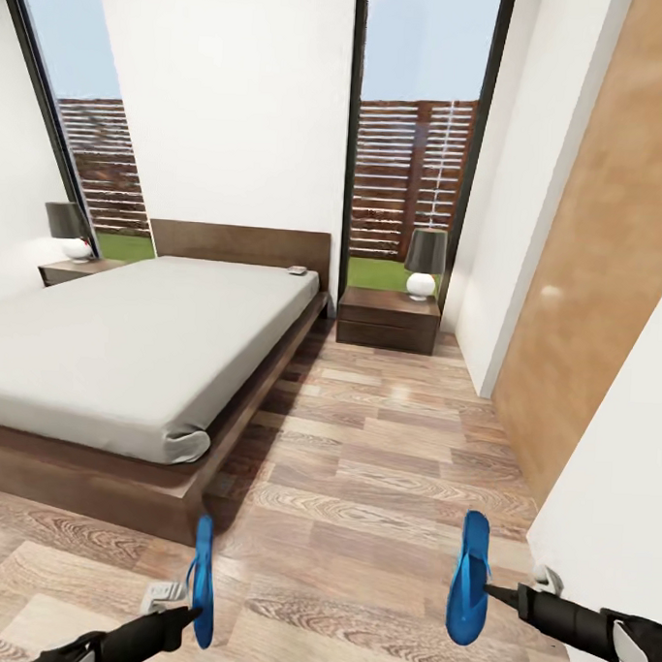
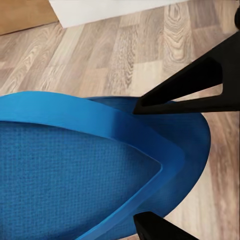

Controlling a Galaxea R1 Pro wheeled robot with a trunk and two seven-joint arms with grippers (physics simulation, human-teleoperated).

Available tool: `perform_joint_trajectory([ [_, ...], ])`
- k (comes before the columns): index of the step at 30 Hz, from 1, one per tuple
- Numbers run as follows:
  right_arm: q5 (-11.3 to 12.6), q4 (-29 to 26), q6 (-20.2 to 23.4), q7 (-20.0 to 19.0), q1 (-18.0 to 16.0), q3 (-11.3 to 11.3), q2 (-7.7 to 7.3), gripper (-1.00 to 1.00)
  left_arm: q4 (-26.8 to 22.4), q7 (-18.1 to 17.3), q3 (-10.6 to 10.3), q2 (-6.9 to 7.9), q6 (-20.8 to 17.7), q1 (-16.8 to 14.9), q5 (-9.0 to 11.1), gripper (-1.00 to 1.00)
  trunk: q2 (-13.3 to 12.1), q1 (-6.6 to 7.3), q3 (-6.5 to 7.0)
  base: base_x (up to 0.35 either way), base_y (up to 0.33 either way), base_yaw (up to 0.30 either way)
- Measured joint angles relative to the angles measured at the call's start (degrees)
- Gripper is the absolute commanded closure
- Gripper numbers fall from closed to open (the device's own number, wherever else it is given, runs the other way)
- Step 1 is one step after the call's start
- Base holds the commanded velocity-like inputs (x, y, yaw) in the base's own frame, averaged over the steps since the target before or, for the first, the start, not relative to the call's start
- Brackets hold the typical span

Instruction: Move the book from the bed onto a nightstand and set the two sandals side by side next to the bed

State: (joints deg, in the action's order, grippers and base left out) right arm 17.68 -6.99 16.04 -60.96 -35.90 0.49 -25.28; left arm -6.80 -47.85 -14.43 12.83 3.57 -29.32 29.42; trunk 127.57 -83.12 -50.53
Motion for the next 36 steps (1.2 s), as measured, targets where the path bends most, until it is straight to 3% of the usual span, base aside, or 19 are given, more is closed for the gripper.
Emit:
perform_joint_trajectory([
  [3, 0.19, 4.98, -9.27, -0.06, 0.06, -0.25, -0.02, 1.00, 0.13, 0.00, -0.11, -0.02, 0.25, 0.01, -0.41, 1.00, 0.00, 0.00, 0.00, 0.000, 0.000, 0.000],
  [7, 0.34, 6.43, -12.59, -0.14, 0.07, -0.37, -0.02, 1.00, 0.17, 0.00, -0.13, -0.03, 0.31, 0.01, -0.51, 1.00, 0.00, 0.00, 0.01, 0.000, 0.000, 0.000],
  [19, 0.37, 6.86, -13.32, -0.05, 0.07, -0.38, -0.02, 1.00, 0.24, 0.04, -0.16, -0.11, 0.32, 0.01, -0.45, 1.00, 0.00, 0.01, 0.01, 0.019, 0.000, 0.000],
  [36, 0.32, 6.97, -13.33, -0.21, 0.07, -0.37, -0.02, 1.00, 0.35, 0.00, -0.16, -0.37, 0.21, 0.06, -0.21, 1.00, 0.00, 0.02, 0.01, 0.278, 0.000, -0.003],
])
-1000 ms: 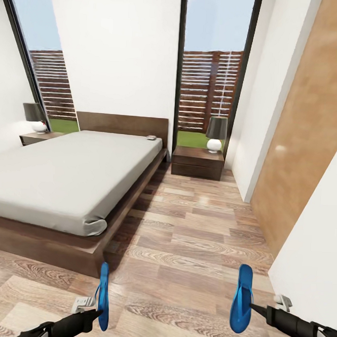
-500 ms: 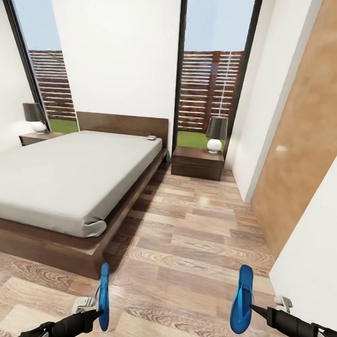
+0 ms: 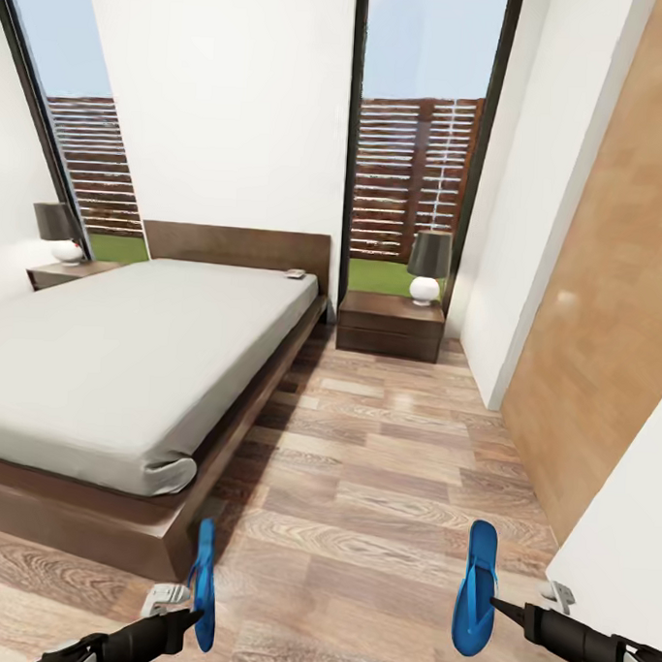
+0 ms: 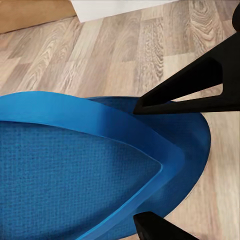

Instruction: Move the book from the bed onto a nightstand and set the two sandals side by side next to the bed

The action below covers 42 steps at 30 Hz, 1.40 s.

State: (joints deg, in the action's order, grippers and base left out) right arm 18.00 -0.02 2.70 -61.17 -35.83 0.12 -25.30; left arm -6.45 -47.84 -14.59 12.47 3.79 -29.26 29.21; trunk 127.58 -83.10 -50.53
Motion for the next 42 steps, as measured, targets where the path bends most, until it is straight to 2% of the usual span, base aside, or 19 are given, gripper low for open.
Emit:
perform_joint_trajectory([
  [14, -0.10, -0.09, 0.00, -0.20, 0.01, -0.02, 0.00, 1.00, 0.01, 0.09, 0.02, -0.80, 0.03, 0.02, -0.06, 1.00, 0.00, -0.02, 0.00, 0.012, 0.000, -0.227],
  [24, -0.12, -0.08, 0.00, -0.22, 0.00, -0.01, 0.02, 1.00, 0.00, 0.09, 0.00, -0.80, 0.00, 0.03, -0.06, 1.00, 0.00, -0.02, 0.00, 0.015, 0.000, -0.027],
  [42, -0.14, -0.07, -0.02, -0.22, 0.00, 0.08, 0.00, 1.00, 0.00, 0.10, -0.03, -0.80, -0.06, 0.04, -0.09, 1.00, 0.00, 0.01, 0.00, 0.301, -0.018, 0.000],
])
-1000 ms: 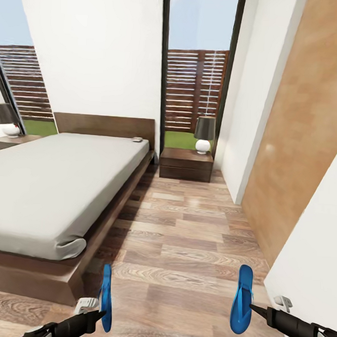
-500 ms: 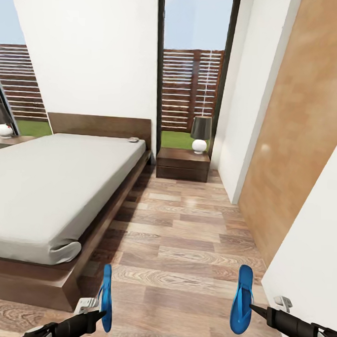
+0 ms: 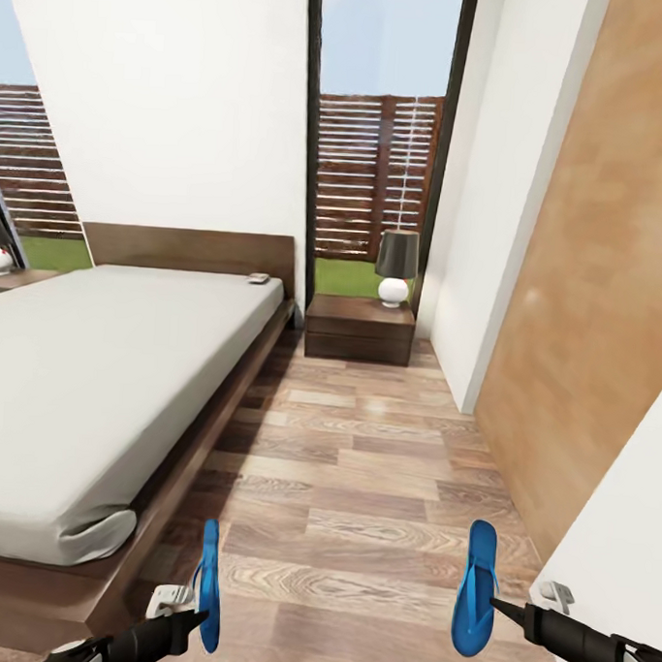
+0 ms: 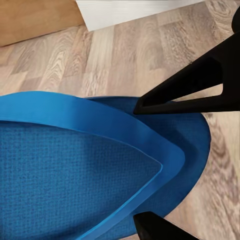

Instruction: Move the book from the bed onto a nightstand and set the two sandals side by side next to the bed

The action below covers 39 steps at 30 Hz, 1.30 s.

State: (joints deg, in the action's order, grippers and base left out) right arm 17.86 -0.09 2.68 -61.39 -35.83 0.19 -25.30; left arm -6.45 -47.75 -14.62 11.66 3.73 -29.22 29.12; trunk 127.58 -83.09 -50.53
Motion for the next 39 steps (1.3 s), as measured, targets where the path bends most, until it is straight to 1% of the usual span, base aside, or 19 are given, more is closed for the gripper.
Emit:
perform_joint_trajectory([
  [39, -0.02, 0.00, 0.01, 0.21, 0.00, 0.11, 0.08, 1.00, 0.00, 0.04, -0.03, 0.00, -0.08, 0.00, -0.02, 1.00, 0.00, 0.00, 0.00, 0.320, -0.073, 0.000],
])
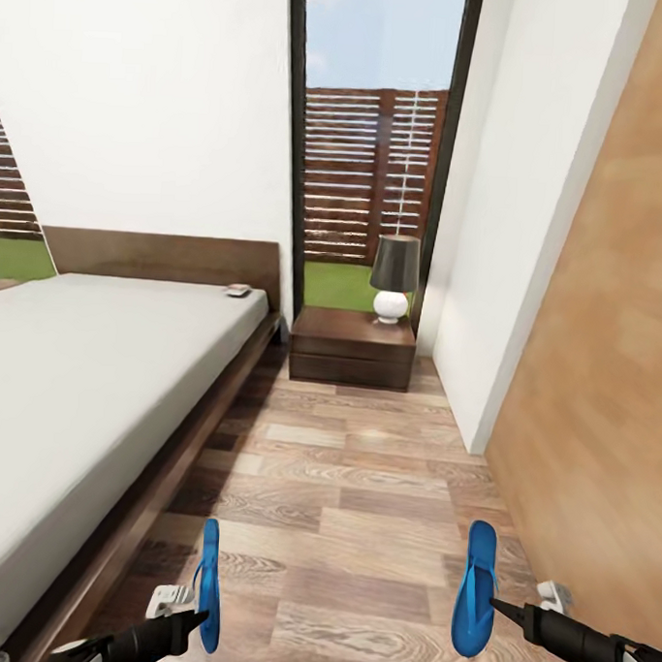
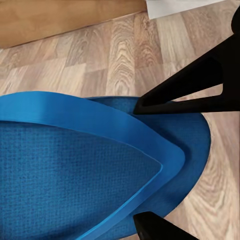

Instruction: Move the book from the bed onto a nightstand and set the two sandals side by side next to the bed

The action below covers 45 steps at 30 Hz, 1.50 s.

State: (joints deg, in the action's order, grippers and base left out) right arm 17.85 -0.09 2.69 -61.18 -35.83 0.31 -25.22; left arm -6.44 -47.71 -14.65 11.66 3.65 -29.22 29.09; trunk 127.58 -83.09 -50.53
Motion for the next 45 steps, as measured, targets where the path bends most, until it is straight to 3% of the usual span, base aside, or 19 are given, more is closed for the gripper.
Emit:
perform_joint_trajectory([
  [33, 0.00, 0.03, -0.06, 0.00, 0.00, 0.01, 0.00, 1.00, 0.00, 0.05, -0.02, -0.01, 0.00, 0.00, 0.00, 1.00, 0.00, 0.00, 0.00, 0.320, -0.071, 0.000],
  [45, 0.00, 0.00, -0.04, 0.00, 0.00, 0.00, 0.76, 1.00, 0.00, 0.05, -0.05, -0.08, 0.00, 0.00, 0.00, 1.00, 0.00, 0.00, 0.00, 0.320, -0.071, 0.000],
])
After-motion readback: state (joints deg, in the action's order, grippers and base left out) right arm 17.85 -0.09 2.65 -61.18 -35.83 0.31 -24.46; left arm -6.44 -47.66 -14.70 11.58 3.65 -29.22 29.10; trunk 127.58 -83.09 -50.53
